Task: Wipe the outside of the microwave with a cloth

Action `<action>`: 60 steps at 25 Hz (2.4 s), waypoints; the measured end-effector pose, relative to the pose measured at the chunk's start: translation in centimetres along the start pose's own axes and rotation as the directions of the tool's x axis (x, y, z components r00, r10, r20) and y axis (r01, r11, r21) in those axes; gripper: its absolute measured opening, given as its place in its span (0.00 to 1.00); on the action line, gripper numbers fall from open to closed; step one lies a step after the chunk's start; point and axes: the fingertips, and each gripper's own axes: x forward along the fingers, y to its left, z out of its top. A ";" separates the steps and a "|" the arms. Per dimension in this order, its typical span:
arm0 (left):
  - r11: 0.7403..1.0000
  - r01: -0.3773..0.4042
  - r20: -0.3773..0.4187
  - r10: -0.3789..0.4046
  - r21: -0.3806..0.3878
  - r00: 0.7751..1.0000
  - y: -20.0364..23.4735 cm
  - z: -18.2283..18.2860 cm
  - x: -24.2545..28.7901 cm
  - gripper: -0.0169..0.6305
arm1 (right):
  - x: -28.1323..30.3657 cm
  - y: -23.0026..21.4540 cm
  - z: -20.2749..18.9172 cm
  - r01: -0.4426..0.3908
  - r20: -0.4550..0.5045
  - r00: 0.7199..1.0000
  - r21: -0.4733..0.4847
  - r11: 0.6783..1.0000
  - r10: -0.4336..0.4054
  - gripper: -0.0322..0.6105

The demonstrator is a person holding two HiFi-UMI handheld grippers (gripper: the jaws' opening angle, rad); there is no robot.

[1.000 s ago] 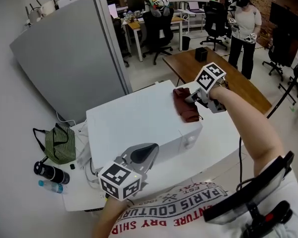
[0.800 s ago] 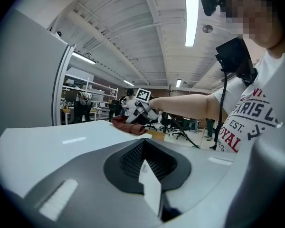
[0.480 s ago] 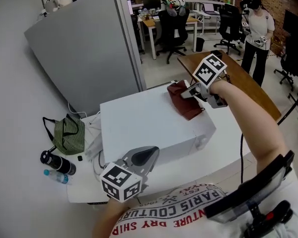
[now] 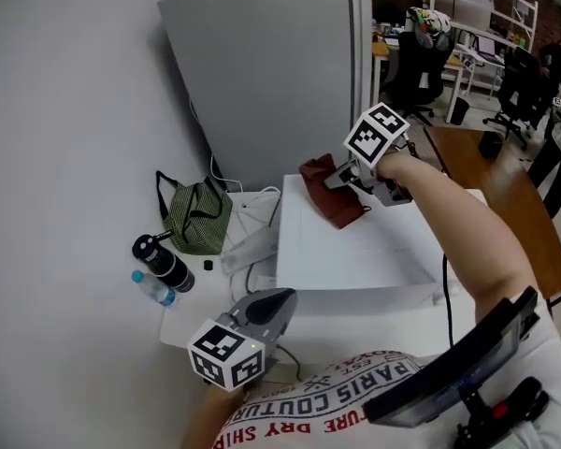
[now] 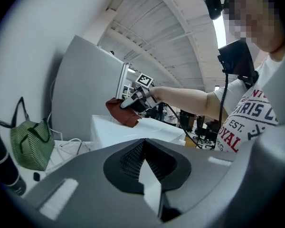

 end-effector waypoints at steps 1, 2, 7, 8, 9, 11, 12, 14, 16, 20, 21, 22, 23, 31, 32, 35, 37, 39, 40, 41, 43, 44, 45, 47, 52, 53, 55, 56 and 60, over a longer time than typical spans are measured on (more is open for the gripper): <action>1.000 -0.027 0.007 0.027 -0.010 1.000 0.7 -0.1 -0.8 0.04 | 1.3 0.4 0.8 -0.009 -0.014 1.000 -0.013 1.000 0.009 0.12; 0.998 -0.051 0.013 0.052 -0.020 0.999 1.3 -0.1 -1.6 0.04 | 2.5 0.7 1.4 -0.014 -0.029 0.999 -0.024 1.000 0.013 0.12; 0.989 -0.134 0.028 0.135 -0.056 0.990 3.0 -0.5 -4.3 0.04 | 6.8 0.3 2.7 0.000 -0.114 0.994 -0.021 1.000 -0.002 0.12; 0.988 -0.140 0.027 0.142 -0.059 0.990 3.1 -0.6 -4.6 0.04 | 7.3 0.0 2.6 0.009 -0.132 0.991 -0.017 1.000 -0.011 0.12; 0.988 -0.144 0.026 0.146 -0.059 0.989 3.3 -0.7 -4.7 0.04 | 7.5 -0.3 2.5 0.018 -0.146 0.989 -0.015 1.000 -0.020 0.12; 0.988 -0.144 0.027 0.146 -0.059 0.989 3.3 -0.7 -4.6 0.04 | 7.6 -0.9 2.3 0.028 -0.159 0.987 -0.005 1.000 -0.029 0.12; 0.988 -0.141 0.027 0.143 -0.058 0.989 3.3 -0.7 -4.4 0.04 | 7.4 -1.2 2.1 0.032 -0.162 0.986 0.001 0.999 -0.032 0.12; 0.990 -0.127 0.022 0.129 -0.057 0.991 3.1 -0.7 -3.8 0.04 | 6.8 -2.1 1.6 0.042 -0.165 0.986 0.014 0.999 -0.039 0.12; 0.993 -0.106 0.013 0.107 -0.053 0.994 2.6 -0.8 -2.9 0.04 | 6.1 -3.1 0.9 0.050 -0.159 0.986 0.039 0.998 -0.043 0.12; 0.998 -0.057 -0.003 0.057 -0.038 0.998 1.3 -0.9 -0.6 0.04 | 3.0 -5.9 -1.4 0.072 -0.136 0.989 0.103 0.992 -0.057 0.12; 0.999 -0.041 -0.009 0.040 -0.034 0.999 0.8 -0.9 0.1 0.04 | 1.8 -6.8 -2.2 0.085 -0.129 0.989 0.118 0.989 -0.070 0.12; 0.999 -0.023 -0.016 0.022 -0.031 1.000 0.3 -0.9 0.8 0.04 | 0.5 -7.8 -3.0 0.101 -0.122 0.989 0.133 0.986 -0.085 0.12; 1.000 -0.004 -0.022 0.003 -0.027 1.000 -0.2 -0.9 1.5 0.04 | -0.8 -8.8 -3.9 0.118 -0.117 0.988 0.149 0.982 -0.101 0.12; 0.991 0.136 -0.048 -0.135 0.016 0.990 -4.9 0.0 7.1 0.04 | -11.8 -15.6 -11.8 0.250 -0.073 0.968 0.308 0.918 -0.239 0.12; 0.988 0.151 -0.051 -0.150 0.020 0.987 -5.5 0.1 7.7 0.04 | -13.0 -16.2 -12.8 0.262 -0.067 0.965 0.323 0.910 -0.254 0.13; 0.982 0.189 -0.054 -0.187 0.030 0.981 -7.2 0.2 9.5 0.04 | -16.1 -17.7 -15.8 0.279 -0.047 0.958 0.371 0.886 -0.282 0.13; 0.977 0.209 -0.054 -0.207 0.036 0.977 -8.2 0.4 10.5 0.04 | -18.1 -18.7 -17.4 0.299 -0.037 0.950 0.396 0.868 -0.310 0.13; 0.974 0.224 -0.055 -0.222 0.037 0.974 -9.1 0.5 11.4 0.04 | -19.8 -19.6 -18.7 0.318 -0.026 0.941 0.416 0.852 -0.338 0.13; 0.973 0.230 -0.054 -0.228 0.036 0.972 -9.6 0.5 11.8 0.04 | -20.3 -19.8 -19.1 0.312 -0.012 0.940 0.428 0.848 -0.341 0.13; 0.972 0.235 -0.053 -0.233 0.033 0.971 -10.1 0.5 12.1 0.04 | -20.7 -19.8 -19.4 0.299 0.009 0.942 0.440 0.847 -0.337 0.13; 0.970 0.242 -0.051 -0.240 0.027 0.969 -11.0 0.5 12.7 0.04 | -21.0 -19.8 -19.6 0.277 0.050 0.942 0.443 0.853 -0.332 0.13; 0.970 0.242 -0.051 -0.241 0.025 0.969 -11.4 0.5 12.9 0.04 | -21.1 -19.7 -19.6 0.275 0.067 0.940 0.431 0.859 -0.334 0.13; 0.971 0.239 -0.050 -0.238 0.024 0.970 -11.6 0.4 13.1 0.04 | -21.1 -19.6 -19.5 0.275 0.084 0.938 0.414 0.868 -0.337 0.12; 0.974 0.225 -0.042 -0.224 0.024 0.974 -11.9 0.5 13.4 0.04 | -21.3 -19.0 -18.9 0.272 0.128 0.932 0.373 0.887 -0.340 0.12; 0.981 0.195 -0.017 -0.195 0.012 0.981 -12.7 0.7 13.7 0.04 | -22.5 -14.3 -17.5 0.209 0.334 0.899 0.243 0.947 -0.284 0.12; 0.981 0.192 -0.015 -0.192 0.009 0.981 -12.8 0.7 13.7 0.04 | -22.9 -12.5 -17.4 0.190 0.382 0.888 0.204 0.960 -0.257 0.12; 0.981 0.196 -0.007 -0.196 -0.003 0.981 -13.3 0.8 13.7 0.04 | -23.8 -8.3 -17.8 0.150 0.473 0.861 0.122 0.981 -0.190 0.13; 0.980 0.201 -0.004 -0.201 -0.010 0.980 -13.6 0.9 13.7 0.04 | -24.2 -6.0 -18.2 0.132 0.512 0.845 0.080 0.988 -0.154 0.13; 0.970 0.243 -0.006 -0.243 -0.014 0.970 -15.4 0.9 13.1 0.04 | -23.5 3.2 -21.5 0.106 0.609 0.792 -0.065 0.992 -0.044 0.13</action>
